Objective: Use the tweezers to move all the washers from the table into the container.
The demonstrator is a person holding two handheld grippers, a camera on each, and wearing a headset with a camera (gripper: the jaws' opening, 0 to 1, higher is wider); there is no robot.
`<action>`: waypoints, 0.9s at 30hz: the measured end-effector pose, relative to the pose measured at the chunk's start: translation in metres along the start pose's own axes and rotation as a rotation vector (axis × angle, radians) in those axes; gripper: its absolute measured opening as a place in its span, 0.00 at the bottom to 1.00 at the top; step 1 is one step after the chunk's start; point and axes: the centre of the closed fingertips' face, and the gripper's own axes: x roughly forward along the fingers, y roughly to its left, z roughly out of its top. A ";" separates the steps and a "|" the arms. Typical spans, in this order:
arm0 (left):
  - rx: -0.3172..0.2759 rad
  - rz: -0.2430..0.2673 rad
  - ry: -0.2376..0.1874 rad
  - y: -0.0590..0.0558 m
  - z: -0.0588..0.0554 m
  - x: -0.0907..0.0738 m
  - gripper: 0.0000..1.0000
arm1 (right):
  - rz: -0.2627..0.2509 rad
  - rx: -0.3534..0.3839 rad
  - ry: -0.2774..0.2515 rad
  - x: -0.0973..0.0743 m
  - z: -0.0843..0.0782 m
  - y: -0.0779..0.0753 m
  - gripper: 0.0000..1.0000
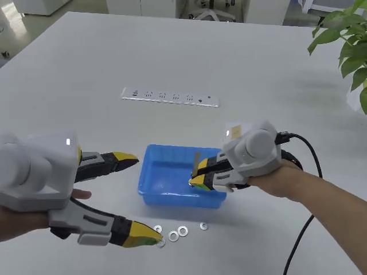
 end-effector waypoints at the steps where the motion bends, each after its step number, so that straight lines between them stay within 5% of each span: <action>1: 0.002 -0.001 -0.001 0.001 0.001 0.001 0.90 | 0.001 0.002 0.001 0.001 0.000 0.000 0.10; 27: 0.146 -0.067 0.012 0.030 0.027 0.051 0.41 | 0.012 0.018 -0.006 0.006 -0.005 0.000 0.10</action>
